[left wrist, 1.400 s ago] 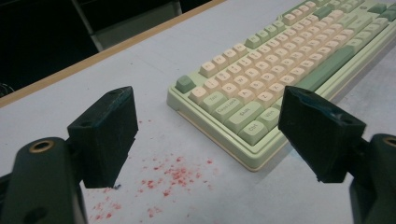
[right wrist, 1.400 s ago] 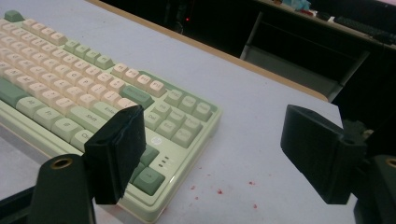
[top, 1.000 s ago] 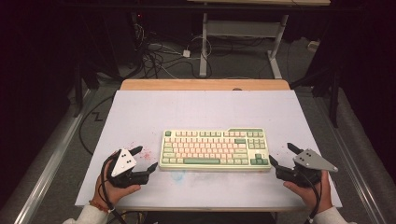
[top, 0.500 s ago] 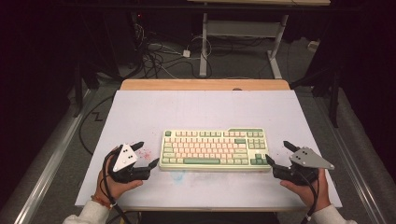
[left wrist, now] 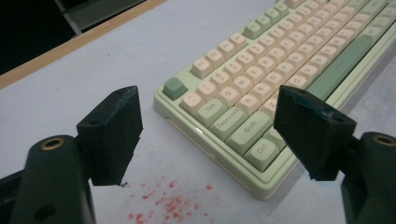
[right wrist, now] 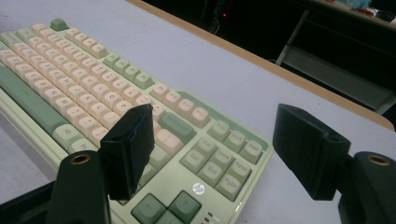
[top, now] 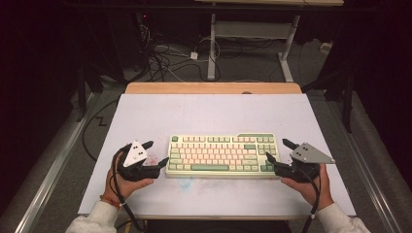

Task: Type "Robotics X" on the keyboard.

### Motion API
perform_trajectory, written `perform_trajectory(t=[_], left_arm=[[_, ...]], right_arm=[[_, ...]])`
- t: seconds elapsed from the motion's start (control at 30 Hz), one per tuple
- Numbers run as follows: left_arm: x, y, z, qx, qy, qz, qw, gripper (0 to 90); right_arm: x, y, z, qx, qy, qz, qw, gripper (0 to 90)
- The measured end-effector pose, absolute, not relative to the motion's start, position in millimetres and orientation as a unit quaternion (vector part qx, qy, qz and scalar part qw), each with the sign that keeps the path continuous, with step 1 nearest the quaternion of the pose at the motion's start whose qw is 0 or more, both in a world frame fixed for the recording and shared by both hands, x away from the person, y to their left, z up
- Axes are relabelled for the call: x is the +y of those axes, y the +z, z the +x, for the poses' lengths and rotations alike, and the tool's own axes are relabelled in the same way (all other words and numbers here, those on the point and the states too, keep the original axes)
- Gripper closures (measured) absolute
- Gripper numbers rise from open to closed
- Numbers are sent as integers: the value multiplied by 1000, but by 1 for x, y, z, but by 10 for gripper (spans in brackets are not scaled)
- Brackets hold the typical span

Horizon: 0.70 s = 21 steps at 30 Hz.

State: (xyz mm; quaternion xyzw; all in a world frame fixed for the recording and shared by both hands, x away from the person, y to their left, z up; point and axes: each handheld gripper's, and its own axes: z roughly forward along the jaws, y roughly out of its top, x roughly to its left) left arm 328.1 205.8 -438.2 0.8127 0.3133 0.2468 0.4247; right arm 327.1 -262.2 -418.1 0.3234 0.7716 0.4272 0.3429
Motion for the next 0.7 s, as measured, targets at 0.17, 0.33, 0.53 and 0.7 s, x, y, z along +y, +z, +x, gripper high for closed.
perform_trajectory(t=[0.17,0.33,0.53,0.7], left_arm=[[198,-435,335,311,246,812,428,243],[189,-436,339,303,244,818,424,246],[185,-437,343,303,239,822,420,261],[183,-437,345,303,233,823,421,296]], right_arm=[[-250,-418,334,784,421,312,332,323],[-241,-419,339,794,416,302,324,376],[-232,-426,349,812,410,292,295,633],[-227,-431,355,830,404,281,262,842]])
